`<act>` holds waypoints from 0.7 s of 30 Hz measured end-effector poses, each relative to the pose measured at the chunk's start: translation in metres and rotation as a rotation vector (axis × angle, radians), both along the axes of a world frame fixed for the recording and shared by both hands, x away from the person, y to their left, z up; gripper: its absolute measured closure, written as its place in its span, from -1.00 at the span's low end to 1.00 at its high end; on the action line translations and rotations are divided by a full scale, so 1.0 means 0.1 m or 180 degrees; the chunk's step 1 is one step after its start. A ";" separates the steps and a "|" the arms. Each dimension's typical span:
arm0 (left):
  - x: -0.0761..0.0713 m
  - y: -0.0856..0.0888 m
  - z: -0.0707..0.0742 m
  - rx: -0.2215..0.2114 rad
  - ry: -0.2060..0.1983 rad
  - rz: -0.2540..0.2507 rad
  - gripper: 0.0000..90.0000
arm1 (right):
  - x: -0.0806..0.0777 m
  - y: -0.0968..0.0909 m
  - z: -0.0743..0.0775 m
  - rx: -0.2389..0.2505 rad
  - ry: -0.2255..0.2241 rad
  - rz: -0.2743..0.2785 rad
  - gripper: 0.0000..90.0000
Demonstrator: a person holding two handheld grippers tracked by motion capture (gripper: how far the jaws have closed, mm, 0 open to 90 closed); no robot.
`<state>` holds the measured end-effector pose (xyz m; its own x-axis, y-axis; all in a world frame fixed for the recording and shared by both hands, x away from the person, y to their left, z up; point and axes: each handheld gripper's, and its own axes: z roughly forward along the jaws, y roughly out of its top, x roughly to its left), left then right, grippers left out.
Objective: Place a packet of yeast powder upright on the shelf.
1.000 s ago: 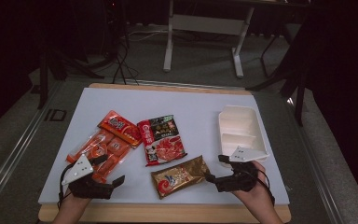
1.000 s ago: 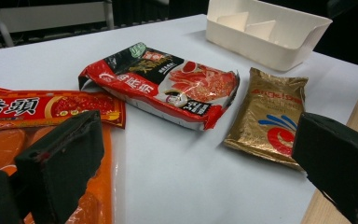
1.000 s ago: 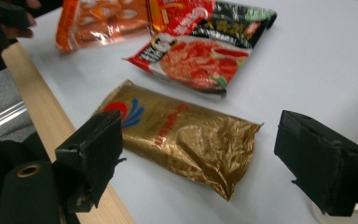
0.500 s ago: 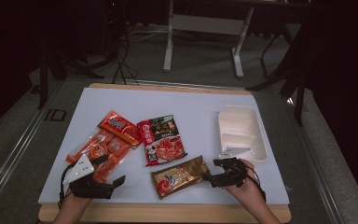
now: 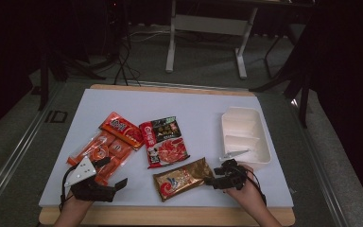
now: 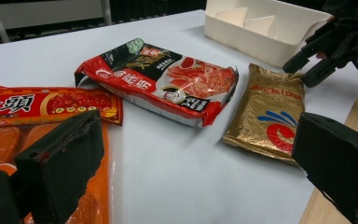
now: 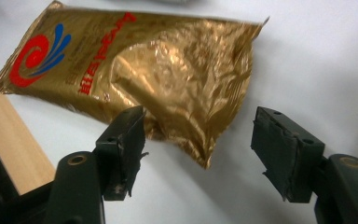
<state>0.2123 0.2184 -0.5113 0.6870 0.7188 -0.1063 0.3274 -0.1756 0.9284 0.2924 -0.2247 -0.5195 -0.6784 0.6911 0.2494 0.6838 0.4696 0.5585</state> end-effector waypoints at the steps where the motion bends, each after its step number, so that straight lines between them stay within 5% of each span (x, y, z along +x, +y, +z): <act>1: 0.00 0.00 0.00 -0.0005 0.0000 0.0000 -0.94 | 0.00 0.00 -0.02 -0.0011 0.0028 -0.0016 -0.20; 8: 0.00 0.00 0.00 0.0004 0.0001 -0.0001 -0.94 | 0.02 -0.01 -0.07 0.0020 0.0237 0.0022 -0.01; 15: 0.00 0.00 0.00 0.0016 0.0005 -0.0005 -0.94 | 0.09 -0.03 -0.08 0.0311 0.0476 0.0007 0.23; 21: 0.00 -0.01 -0.01 0.0026 0.0010 -0.0004 -0.94 | 0.13 0.05 -0.10 0.0222 0.0484 -0.0005 0.50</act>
<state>0.2128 0.2179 -0.5118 0.6876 0.7188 -0.1026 0.3301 -0.1836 0.9259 0.3053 -0.2201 -0.5291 -0.6280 0.6696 0.3966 0.7637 0.4321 0.4797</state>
